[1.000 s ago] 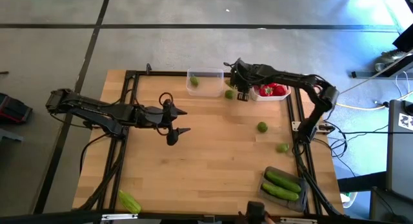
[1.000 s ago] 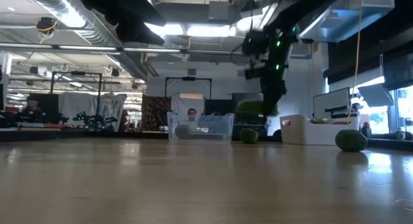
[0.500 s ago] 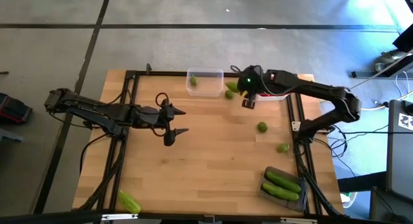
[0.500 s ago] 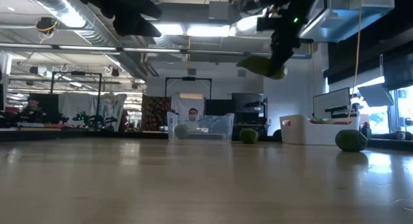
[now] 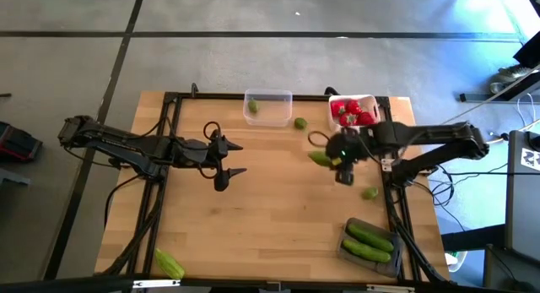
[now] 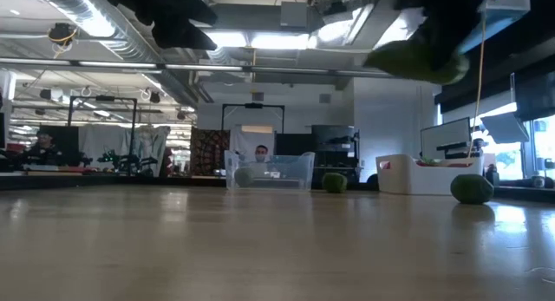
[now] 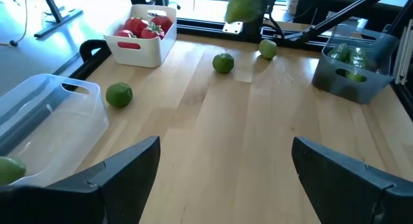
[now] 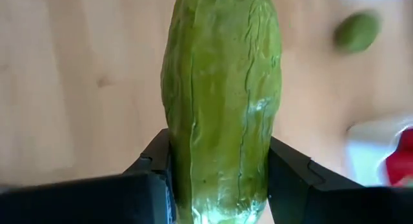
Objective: Sort produce into baskets
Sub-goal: Put the green cucumber into the black bin
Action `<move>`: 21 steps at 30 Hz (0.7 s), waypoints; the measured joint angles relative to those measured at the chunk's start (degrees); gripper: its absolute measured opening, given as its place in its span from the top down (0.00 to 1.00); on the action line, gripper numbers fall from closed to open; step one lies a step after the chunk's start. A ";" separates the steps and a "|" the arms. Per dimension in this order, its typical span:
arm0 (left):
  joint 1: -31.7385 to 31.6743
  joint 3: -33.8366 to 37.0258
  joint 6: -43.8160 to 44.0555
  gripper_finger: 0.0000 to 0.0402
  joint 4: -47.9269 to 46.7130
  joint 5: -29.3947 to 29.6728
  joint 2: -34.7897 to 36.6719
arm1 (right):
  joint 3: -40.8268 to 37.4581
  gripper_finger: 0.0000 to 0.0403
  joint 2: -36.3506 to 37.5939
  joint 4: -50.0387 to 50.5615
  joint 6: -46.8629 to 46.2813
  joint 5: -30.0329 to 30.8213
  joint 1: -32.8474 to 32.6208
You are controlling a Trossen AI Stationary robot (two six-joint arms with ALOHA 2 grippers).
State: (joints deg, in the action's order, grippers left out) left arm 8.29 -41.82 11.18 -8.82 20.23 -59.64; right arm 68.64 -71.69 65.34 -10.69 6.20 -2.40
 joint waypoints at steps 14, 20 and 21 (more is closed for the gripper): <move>-0.02 0.00 0.39 0.14 0.42 -0.02 -0.02 | -5.01 0.65 5.02 1.40 -32.96 0.25 -26.39; -0.02 0.00 0.64 0.14 0.45 -0.02 -0.02 | -5.01 0.65 4.98 1.36 -45.96 4.20 -39.05; -0.02 0.00 0.66 0.14 0.44 -0.02 -0.02 | -5.01 0.65 4.98 1.36 -48.07 5.03 -40.96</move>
State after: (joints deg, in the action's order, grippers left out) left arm 8.27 -41.82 11.84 -8.38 20.21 -59.66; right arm 63.64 -66.72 66.70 -58.76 11.24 -43.36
